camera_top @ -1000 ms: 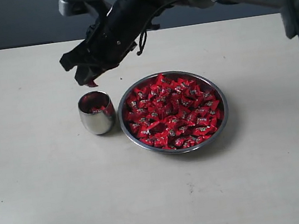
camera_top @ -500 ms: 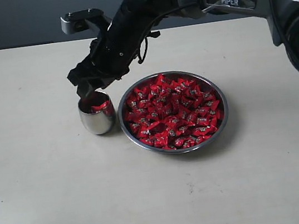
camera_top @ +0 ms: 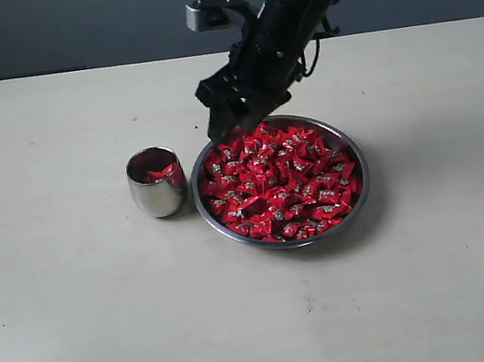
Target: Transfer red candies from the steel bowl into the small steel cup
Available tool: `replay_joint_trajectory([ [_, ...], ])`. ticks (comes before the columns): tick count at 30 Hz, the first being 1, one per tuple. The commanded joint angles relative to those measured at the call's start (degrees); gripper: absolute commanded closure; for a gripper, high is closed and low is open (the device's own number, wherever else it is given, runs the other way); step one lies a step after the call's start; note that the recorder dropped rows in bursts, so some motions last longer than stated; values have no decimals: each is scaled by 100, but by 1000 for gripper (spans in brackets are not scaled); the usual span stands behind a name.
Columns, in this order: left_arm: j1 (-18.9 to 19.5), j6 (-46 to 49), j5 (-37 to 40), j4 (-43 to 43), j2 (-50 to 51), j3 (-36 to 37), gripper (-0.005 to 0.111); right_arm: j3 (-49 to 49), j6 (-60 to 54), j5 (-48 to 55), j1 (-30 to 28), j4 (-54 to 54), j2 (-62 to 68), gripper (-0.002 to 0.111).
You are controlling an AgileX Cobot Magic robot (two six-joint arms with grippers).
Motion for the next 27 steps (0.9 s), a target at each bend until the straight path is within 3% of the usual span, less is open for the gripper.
replay_joint_trajectory([
  [1,9,-9,3,-6,-22,10,106,828,-192,-87,-25,-74,-334,53],
  [7,9,-9,3,-6,-22,10,106,1285,-192,-419,-25,-172,-376,53],
  [24,9,-9,-28,-6,-22,10,106,1298,-192,-624,244,165,116,53],
  [27,9,-9,-28,-6,-22,10,106,1298,-67,-778,272,30,159,72],
])
